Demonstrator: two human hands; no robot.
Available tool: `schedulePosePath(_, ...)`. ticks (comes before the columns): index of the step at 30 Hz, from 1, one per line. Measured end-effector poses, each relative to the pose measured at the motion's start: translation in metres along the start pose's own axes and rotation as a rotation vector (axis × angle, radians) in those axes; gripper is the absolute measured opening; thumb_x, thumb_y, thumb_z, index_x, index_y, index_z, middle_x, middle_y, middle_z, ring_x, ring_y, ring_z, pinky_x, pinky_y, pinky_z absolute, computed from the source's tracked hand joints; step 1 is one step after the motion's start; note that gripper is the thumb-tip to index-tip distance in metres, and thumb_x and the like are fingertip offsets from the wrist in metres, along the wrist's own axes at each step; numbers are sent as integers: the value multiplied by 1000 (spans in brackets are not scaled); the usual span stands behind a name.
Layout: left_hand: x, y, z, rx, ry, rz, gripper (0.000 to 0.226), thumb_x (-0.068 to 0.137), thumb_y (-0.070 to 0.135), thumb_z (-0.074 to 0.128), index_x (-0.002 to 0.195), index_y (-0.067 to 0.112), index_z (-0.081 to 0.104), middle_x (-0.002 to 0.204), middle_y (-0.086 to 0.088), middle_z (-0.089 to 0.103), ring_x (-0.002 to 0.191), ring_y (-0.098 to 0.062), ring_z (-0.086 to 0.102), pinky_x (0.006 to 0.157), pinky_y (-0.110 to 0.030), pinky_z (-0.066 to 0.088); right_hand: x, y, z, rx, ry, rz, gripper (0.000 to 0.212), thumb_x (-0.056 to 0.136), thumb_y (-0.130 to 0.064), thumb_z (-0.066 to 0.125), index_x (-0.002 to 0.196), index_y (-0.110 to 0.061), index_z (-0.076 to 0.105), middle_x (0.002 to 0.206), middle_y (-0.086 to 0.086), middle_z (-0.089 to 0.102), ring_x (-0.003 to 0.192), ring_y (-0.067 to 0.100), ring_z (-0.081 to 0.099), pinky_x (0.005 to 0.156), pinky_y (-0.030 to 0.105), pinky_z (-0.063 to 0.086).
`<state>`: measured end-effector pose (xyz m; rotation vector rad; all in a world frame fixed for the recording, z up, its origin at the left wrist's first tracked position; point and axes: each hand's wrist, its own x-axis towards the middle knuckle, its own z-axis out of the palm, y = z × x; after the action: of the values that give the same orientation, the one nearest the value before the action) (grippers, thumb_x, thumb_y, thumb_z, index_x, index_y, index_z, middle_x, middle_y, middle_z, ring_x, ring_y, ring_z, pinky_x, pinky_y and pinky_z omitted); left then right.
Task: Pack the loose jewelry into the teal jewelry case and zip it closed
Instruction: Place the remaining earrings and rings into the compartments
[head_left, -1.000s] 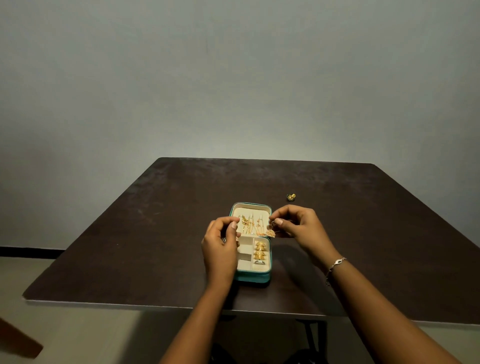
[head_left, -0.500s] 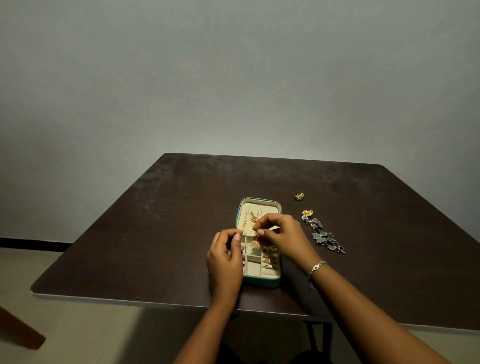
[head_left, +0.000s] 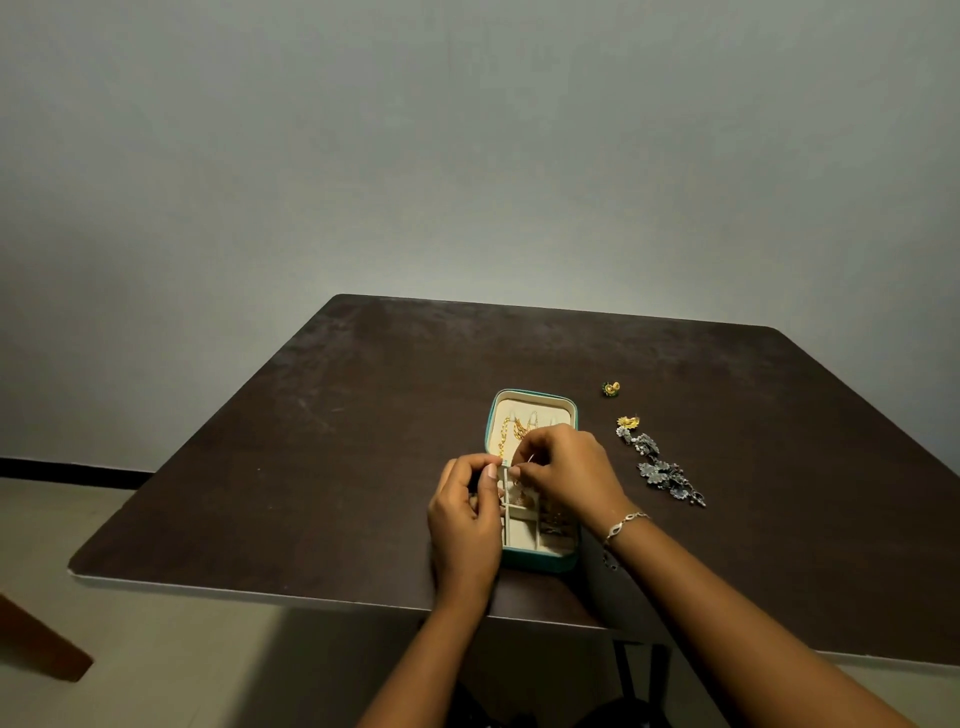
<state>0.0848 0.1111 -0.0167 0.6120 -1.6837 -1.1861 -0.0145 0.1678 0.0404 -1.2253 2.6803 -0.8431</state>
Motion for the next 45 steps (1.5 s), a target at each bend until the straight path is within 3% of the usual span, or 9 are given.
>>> schedulePosePath(9, 2, -3, 0, -26, -1, -14, 15, 91, 10, 51, 90, 22, 61, 89, 2, 64, 78, -11, 63, 60, -21, 52, 17, -5, 9, -146, 15, 46, 7, 78, -17, 63, 75, -11, 67, 79, 8, 70, 82, 26, 63, 66, 31, 48)
schedulePosePath(14, 0, 6, -1, -81, 17, -63, 14, 89, 8, 55, 83, 20, 51, 72, 5, 59, 60, 1, 58, 51, -15, 46, 19, -5, 9, -183, -3, 28, 10, 80, -17, 61, 80, -10, 68, 84, 9, 69, 85, 26, 63, 67, 32, 48)
schedulePosePath(20, 1, 4, -1, -127, 9, -96, 7, 89, 10, 56, 83, 15, 57, 69, 4, 61, 55, 0, 57, 51, -23, 49, 21, -2, -3, -46, -138, 56, 7, 82, -12, 63, 82, -13, 71, 83, 7, 73, 81, 18, 68, 80, 35, 54)
schedulePosePath(24, 0, 6, -4, -151, -25, -116, 6, 91, 10, 53, 92, 12, 59, 78, 2, 65, 61, -1, 62, 51, -15, 47, 15, -3, -19, 205, -131, 55, 12, 88, -8, 57, 85, -10, 69, 82, 10, 72, 71, 16, 68, 71, 30, 56)
schedulePosePath(30, -1, 11, -4, -126, -102, -62, 16, 89, 3, 53, 96, 16, 59, 90, 1, 66, 76, -6, 65, 57, -13, 48, 2, -10, -29, 533, -328, -27, 9, 85, -10, 63, 92, -5, 66, 76, 8, 62, 53, 6, 52, 45, 13, 42)
schedulePosePath(34, 3, 14, -8, -88, -152, -43, 24, 88, 3, 55, 103, 22, 53, 93, 4, 65, 83, 0, 63, 62, -11, 49, 1, -10, -30, 491, -298, -56, 11, 81, -4, 66, 91, 1, 67, 76, 11, 62, 54, 8, 52, 44, 11, 40)
schedulePosePath(37, 11, 19, -9, -94, -177, -44, 29, 87, 5, 57, 109, 23, 49, 92, 5, 68, 82, 0, 64, 61, -12, 50, 1, -8, -31, 502, -256, -77, 5, 79, -1, 67, 78, -6, 66, 73, 9, 62, 48, 2, 53, 44, 12, 40)
schedulePosePath(41, 21, 23, -8, -57, -187, -19, 19, 91, 11, 53, 105, 22, 50, 91, 6, 65, 80, -3, 64, 61, -15, 51, 3, 1, -36, 537, -155, -17, 8, 81, 0, 64, 77, -6, 63, 79, 12, 67, 65, 14, 65, 53, 18, 51)
schedulePosePath(45, 31, 17, -4, 235, -172, 0, 13, 89, 11, 53, 93, 23, 58, 94, 11, 57, 95, -8, 55, 68, -16, 44, 3, 9, -41, 542, -85, 3, 3, 80, 3, 64, 83, 2, 64, 83, 15, 69, 71, 18, 68, 63, 23, 57)
